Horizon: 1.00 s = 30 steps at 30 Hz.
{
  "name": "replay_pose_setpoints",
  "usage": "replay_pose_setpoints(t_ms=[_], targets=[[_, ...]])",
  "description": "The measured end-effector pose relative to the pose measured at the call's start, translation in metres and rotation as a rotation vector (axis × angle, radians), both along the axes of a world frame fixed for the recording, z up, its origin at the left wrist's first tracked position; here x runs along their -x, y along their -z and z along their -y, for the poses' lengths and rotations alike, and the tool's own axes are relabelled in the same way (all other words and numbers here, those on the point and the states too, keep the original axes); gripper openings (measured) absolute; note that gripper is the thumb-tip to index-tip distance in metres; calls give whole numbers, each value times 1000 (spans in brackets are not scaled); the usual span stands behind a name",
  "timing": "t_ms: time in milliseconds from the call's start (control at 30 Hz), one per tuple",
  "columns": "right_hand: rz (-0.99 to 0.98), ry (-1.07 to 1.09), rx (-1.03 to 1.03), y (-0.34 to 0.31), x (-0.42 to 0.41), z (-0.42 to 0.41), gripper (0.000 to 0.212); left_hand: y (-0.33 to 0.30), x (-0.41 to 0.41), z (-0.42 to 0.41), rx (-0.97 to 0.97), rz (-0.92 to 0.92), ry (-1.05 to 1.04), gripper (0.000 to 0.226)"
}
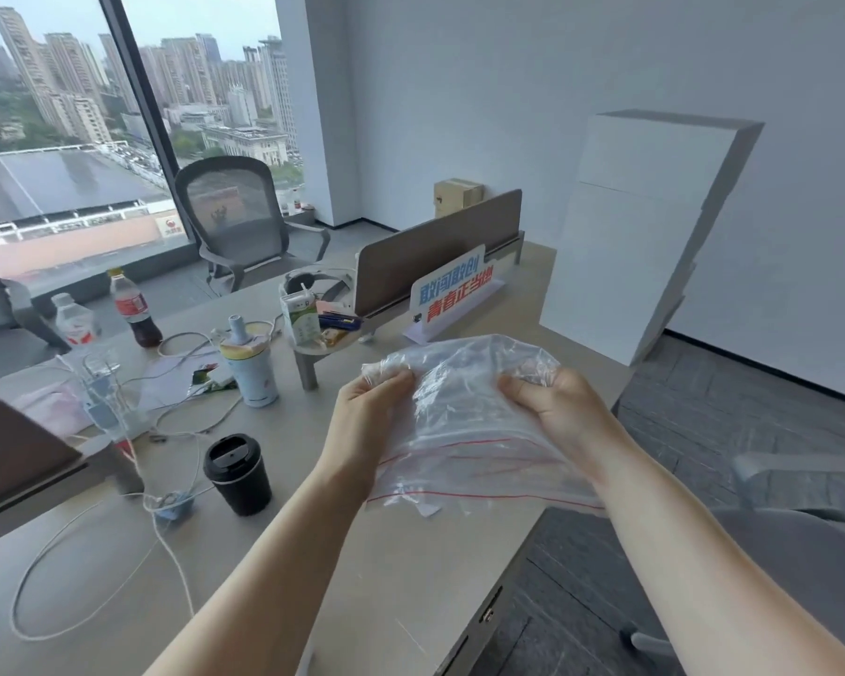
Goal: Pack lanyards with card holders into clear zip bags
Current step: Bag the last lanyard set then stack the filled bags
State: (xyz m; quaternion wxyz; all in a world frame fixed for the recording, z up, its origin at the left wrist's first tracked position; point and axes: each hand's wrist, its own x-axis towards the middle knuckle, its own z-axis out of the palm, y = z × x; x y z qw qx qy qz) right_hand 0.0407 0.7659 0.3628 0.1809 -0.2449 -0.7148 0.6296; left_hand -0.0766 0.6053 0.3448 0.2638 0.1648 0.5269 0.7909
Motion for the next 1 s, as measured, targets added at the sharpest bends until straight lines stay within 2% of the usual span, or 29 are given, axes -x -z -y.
replay_pose_setpoints(t_ms=[133,233,333,400,533,633,667,767,800,900,1000], targets=[[82,-15,-9,12,24,-28,18,30,32,-28,20,66,3,5],[141,-55,-24,26,45,-55,20,48,51,-49,73,99,24,21],[221,-102,-28,42,68,-81,25,68,65,-70,134,129,3,11],[262,-127,-46,53,92,-104,29,78,77,-84,153,156,-9,26],[259,-247,-43,74,152,-156,23,94,108,-120,168,194,-147,24],[238,-367,-66,89,196,-197,25,100,126,-150,104,198,-273,22],[229,-413,-55,96,209,-211,29,103,129,-163,94,208,-320,20],[201,-487,-33,117,232,-236,60,119,135,-189,102,202,-427,18],[201,-505,-33,126,236,-243,63,129,134,-197,124,204,-464,18],[211,-522,12,160,244,-259,49,165,132,-215,255,184,-499,18],[341,-579,-11,213,238,-268,48,214,121,-226,392,253,-471,20]])
